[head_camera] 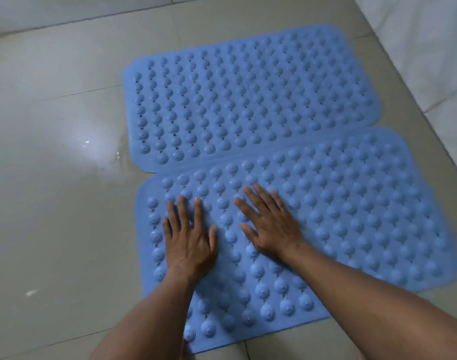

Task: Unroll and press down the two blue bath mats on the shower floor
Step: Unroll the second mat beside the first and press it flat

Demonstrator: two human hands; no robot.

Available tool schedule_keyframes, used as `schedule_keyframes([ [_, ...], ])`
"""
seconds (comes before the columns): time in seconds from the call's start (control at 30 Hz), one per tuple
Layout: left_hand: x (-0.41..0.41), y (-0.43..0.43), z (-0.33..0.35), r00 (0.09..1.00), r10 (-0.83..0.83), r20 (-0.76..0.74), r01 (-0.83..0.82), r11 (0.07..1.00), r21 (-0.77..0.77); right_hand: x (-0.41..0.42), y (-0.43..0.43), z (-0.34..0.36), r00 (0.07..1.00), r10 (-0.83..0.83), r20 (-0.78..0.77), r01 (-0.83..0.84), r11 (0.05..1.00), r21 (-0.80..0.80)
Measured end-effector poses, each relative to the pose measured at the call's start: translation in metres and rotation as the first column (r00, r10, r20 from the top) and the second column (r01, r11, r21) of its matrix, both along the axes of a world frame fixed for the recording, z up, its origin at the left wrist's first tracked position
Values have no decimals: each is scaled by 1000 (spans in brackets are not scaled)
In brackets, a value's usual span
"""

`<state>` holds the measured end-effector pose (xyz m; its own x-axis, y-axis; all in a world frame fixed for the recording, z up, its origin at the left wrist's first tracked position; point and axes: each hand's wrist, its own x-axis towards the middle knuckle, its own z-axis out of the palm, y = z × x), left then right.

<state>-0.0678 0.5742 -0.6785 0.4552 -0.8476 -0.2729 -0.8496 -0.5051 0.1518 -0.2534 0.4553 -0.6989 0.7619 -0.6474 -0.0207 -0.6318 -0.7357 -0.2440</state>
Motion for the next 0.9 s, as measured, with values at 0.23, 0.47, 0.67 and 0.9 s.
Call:
schedule_keyframes([
  [0.23, -109, -19, -3, 911, -412, -24, 406, 905, -130, -121, -11, 10, 944, -324, -53, 325, 946, -1],
  [0.47, -199, -85, -3, 695, -719, -4, 708, 685, -170, -237, -31, 13, 672, -740, -28, 740, 673, -12],
  [0.67, -218, -118, -15, 579, -814, 51, 808, 564, -170, -250, -33, 3, 597, -795, 110, 800, 600, -3],
  [0.9, -215, -118, -17, 579, -814, 37, 774, 535, -337, -248, -32, -8, 548, -819, 168, 827, 561, 36],
])
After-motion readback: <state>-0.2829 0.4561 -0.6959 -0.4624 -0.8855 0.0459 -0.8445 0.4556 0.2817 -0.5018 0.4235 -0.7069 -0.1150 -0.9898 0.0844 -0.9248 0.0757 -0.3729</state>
